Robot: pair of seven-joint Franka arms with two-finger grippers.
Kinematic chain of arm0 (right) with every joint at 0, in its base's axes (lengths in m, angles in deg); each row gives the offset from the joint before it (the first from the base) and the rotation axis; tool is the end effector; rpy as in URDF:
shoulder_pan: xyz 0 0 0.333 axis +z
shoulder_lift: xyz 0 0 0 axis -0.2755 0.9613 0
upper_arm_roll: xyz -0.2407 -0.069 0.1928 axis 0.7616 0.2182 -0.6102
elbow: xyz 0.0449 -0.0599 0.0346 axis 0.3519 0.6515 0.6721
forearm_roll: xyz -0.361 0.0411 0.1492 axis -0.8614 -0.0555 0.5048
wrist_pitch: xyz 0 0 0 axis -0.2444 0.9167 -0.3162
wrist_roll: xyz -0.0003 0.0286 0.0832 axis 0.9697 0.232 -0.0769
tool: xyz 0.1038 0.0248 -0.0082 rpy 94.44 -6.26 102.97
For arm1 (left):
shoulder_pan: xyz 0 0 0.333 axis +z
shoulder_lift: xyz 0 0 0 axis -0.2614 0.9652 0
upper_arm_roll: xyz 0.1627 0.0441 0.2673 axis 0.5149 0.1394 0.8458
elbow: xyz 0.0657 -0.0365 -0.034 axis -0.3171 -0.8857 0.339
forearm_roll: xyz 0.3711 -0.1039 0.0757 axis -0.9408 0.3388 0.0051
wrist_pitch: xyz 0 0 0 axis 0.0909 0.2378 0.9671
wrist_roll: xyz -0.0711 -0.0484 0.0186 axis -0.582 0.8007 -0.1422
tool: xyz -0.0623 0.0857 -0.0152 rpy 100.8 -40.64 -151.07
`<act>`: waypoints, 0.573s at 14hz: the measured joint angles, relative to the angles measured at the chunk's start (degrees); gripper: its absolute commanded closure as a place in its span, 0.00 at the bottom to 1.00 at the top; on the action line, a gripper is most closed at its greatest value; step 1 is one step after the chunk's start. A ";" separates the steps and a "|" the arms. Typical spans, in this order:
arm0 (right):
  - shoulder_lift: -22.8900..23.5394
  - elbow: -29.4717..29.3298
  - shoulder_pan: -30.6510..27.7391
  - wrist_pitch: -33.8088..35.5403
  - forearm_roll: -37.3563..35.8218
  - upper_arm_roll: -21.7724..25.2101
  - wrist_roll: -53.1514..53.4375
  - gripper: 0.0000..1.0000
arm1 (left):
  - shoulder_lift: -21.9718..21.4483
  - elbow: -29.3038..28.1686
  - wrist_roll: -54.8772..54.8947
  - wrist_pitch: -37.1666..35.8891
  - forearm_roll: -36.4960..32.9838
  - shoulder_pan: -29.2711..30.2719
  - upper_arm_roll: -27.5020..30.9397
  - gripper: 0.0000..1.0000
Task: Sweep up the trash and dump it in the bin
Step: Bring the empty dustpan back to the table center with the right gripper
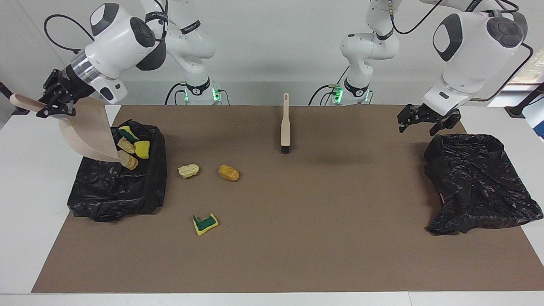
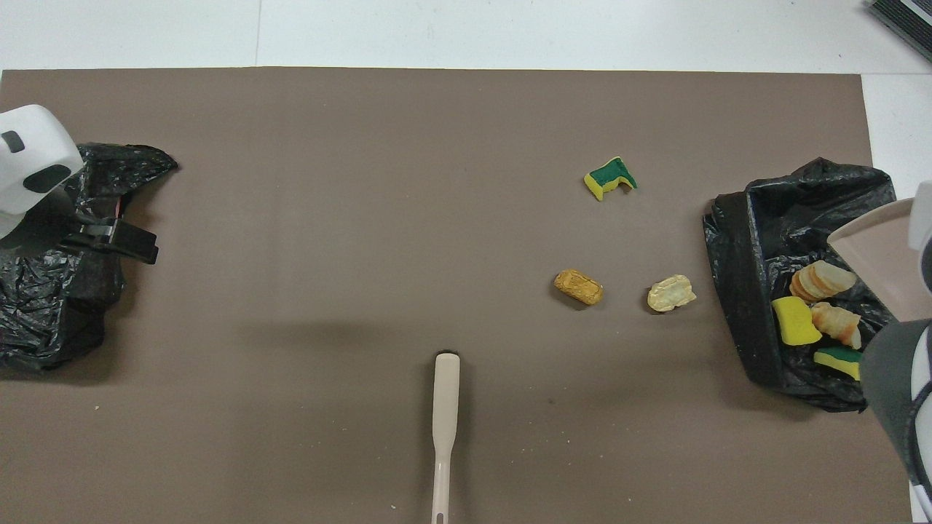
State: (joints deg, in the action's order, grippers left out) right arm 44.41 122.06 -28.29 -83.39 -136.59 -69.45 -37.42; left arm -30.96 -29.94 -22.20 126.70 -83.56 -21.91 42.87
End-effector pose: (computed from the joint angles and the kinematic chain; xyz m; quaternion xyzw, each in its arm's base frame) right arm 0.5421 -0.0635 0.6078 0.4136 0.7444 -0.3681 0.3731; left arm 0.5589 -0.0355 0.5792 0.9956 -0.0862 -0.0343 0.0122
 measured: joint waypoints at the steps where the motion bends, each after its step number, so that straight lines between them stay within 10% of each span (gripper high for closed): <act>1: 0.12 -0.41 1.36 1.11 1.08 -0.05 2.14 1.00 | -0.80 0.19 0.05 -0.19 0.00 0.11 0.18 0.00; 8: 5.71 -8.15 8.94 9.02 18.36 -0.24 20.49 1.00 | -4.20 0.30 0.08 -1.70 -0.01 0.28 2.16 0.00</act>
State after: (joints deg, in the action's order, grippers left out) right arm 50.12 113.90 -19.35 -74.36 -118.23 -69.70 -16.93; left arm -35.15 -29.64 -22.12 125.00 -83.56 -21.63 45.03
